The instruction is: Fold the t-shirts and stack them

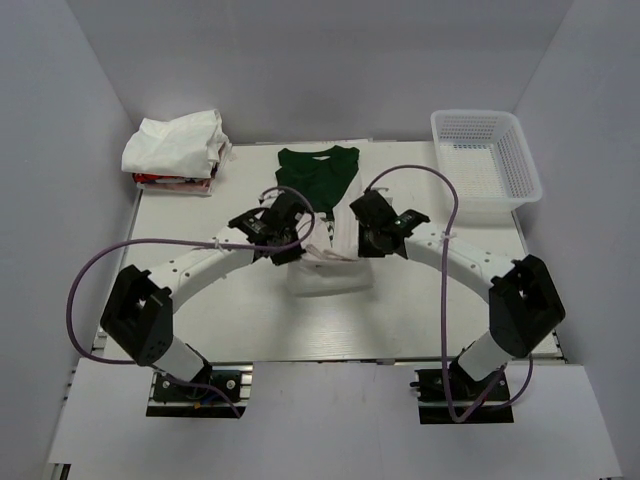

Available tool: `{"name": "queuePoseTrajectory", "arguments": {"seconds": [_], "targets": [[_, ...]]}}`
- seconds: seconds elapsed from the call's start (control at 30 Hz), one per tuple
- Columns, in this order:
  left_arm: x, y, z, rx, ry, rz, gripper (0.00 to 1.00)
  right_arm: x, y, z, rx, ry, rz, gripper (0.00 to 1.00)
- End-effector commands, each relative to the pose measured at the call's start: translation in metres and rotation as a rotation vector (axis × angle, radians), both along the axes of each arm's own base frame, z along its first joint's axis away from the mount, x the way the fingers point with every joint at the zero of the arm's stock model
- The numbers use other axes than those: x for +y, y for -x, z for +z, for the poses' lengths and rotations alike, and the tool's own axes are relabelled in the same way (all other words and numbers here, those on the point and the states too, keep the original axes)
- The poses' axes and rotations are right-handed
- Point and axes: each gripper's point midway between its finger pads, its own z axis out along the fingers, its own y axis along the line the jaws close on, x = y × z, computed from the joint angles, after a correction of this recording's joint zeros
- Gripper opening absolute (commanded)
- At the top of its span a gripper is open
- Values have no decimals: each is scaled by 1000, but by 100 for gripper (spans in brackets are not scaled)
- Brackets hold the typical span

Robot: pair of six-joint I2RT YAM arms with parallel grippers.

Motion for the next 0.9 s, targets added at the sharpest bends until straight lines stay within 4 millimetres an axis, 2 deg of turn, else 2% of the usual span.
{"name": "queuePoseTrajectory", "arguments": {"seconds": [0.0,0.03,0.07,0.1,0.17,0.2,0.27,0.3,0.43,0.47,0.5,0.57,0.67,0.7,0.73,0.77,0.8,0.83,0.87], "targets": [[17,-50,29,-150,-48,62,0,1,-51,35,-159,-28,-110,0],[13,-60,40,-168,-33,54,0,1,-57,34,-165,-20,-108,0],[16,-70,33,-156,-51,62,0,4,-63,37,-178,-23,-108,0],[11,-80,42,-178,-39,46,0,4,-78,45,-208,-35,-118,0],[14,-93,39,-170,-41,60,0,5,-86,46,-209,-32,-120,0],[16,-99,31,-157,-60,56,0,6,-93,39,-192,-13,-115,0],[14,-110,35,-169,-49,44,0,6,-103,40,-193,-16,-120,0],[17,-120,36,-189,-49,46,0,9,-110,30,-173,-5,-116,0],[7,-136,26,-173,-5,4,0,10,-128,23,-153,-7,-122,0],[10,-138,12,-143,-14,9,0,11,-130,16,-140,-1,-117,0],[12,-145,10,-148,-18,13,0,14,-136,17,-142,-11,-118,0],[4,-151,4,-143,1,-14,0,14,-139,12,-129,-12,-110,0],[8,-161,-4,-140,3,-22,0,17,-149,4,-120,-15,-111,0],[4,-168,0,-153,9,-21,0,18,-154,7,-127,-19,-111,0],[9,-170,-13,-119,-8,-12,0,21,-160,5,-127,-21,-108,0],[15,-176,-16,-112,-23,7,2,21,-166,4,-137,-25,-106,30],[17,-187,-8,-130,-23,22,9,22,-171,6,-147,-22,-100,57],[24,-191,-10,-120,-44,40,18,25,-177,15,-167,-31,-93,90],[28,-199,-8,-132,-49,56,65,27,-177,20,-169,-37,-78,91]]}}
